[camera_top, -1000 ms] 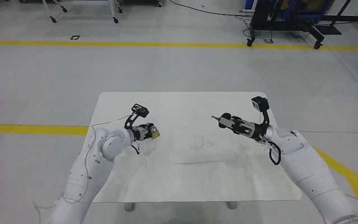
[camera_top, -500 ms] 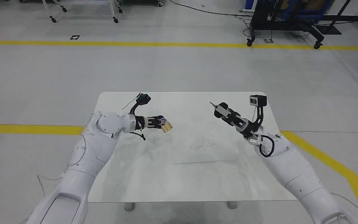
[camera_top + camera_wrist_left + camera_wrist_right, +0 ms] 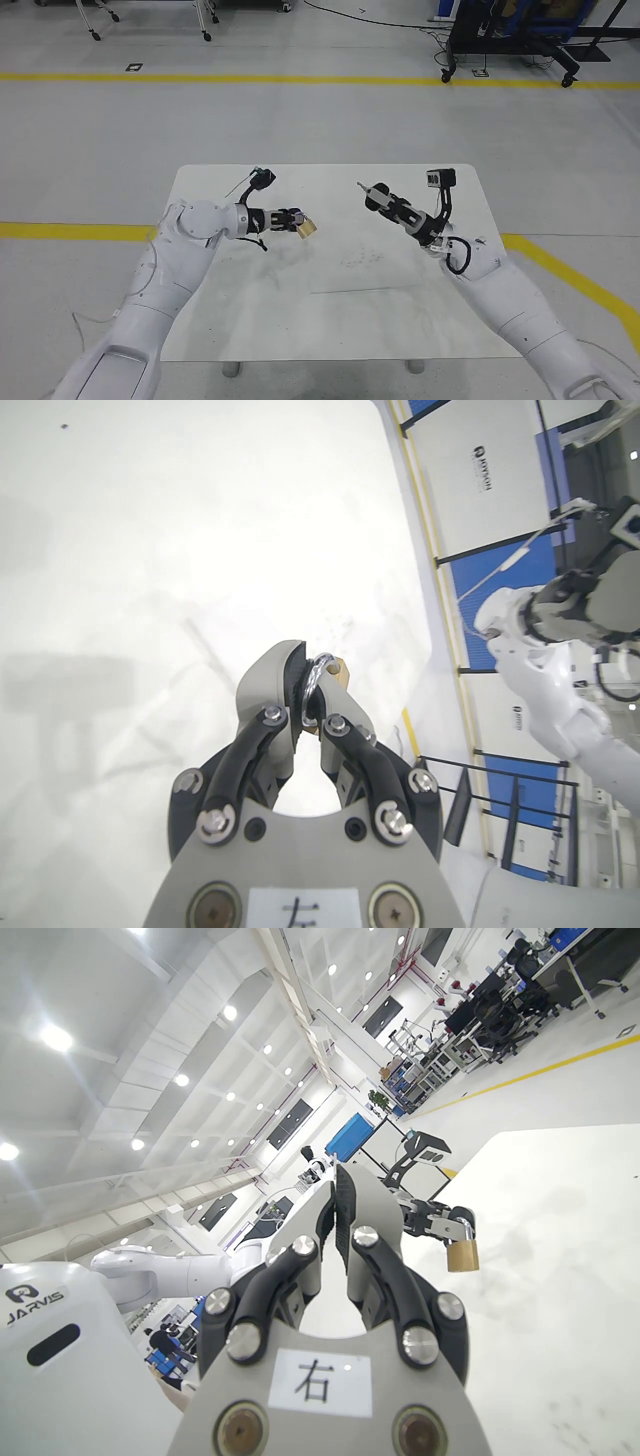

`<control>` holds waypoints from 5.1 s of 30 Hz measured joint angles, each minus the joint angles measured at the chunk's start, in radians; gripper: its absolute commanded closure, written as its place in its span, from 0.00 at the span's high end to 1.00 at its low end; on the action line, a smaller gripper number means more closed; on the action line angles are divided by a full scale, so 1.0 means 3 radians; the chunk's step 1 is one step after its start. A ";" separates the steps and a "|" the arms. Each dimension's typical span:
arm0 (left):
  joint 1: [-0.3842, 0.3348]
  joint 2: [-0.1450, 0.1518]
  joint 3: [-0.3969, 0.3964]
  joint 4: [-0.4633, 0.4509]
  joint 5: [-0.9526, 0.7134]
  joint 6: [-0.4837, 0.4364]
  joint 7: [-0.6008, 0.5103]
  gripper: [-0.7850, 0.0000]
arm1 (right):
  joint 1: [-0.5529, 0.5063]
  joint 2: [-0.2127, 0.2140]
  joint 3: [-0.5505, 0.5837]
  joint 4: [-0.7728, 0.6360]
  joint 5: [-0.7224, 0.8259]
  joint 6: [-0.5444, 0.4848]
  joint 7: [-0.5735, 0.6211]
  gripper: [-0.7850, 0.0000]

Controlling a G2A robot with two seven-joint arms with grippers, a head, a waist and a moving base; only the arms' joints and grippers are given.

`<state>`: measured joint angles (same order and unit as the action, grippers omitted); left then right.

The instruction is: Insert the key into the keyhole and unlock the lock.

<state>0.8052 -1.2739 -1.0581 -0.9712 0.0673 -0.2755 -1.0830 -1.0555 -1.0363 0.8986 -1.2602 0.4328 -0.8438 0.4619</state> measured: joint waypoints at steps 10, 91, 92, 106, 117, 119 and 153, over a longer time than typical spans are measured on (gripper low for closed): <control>-0.0491 -0.0238 0.0187 0.0979 -0.1340 0.0277 -0.0627 0.00 | 0.0426 -0.0313 -0.0387 0.0418 0.0344 -0.0071 -0.0178 0.00; -0.0822 -0.0606 0.0196 0.2001 -0.2306 0.0945 -0.0860 0.00 | -0.0538 -0.0243 0.0911 -0.0418 -0.1615 -0.0325 0.0063 0.00; -0.0820 -0.0606 0.0196 0.1998 -0.2306 0.0945 -0.0858 0.00 | -0.0557 -0.0235 0.0987 -0.0604 -0.2004 -0.0325 0.0006 0.00; -0.0546 -0.0498 0.0116 0.1467 -0.2118 0.1330 -0.0373 0.00 | -0.1108 -0.0204 0.0859 -0.2015 -0.6801 0.0730 -0.0919 0.00; -0.0513 -0.0484 0.0062 0.1410 -0.2172 0.1320 -0.0275 0.00 | -0.1196 -0.0199 0.0856 -0.2090 -0.7143 0.0965 -0.1025 0.00; -0.0473 -0.0483 0.0059 0.1361 -0.2171 0.1314 -0.0216 0.00 | -0.1196 -0.0198 0.0848 -0.2103 -0.7162 0.0977 -0.1009 0.00; -0.0228 -0.0412 -0.0034 0.0766 -0.2040 0.1203 0.0217 0.00 | -0.0672 -0.0481 -0.0944 -0.2008 -1.1613 0.1233 0.0540 0.00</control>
<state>0.7369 -1.3976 -1.0681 -0.7414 -0.5446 0.0854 -1.0180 -1.2569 -1.1806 0.6153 -1.8627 -3.0512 -0.4739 0.6239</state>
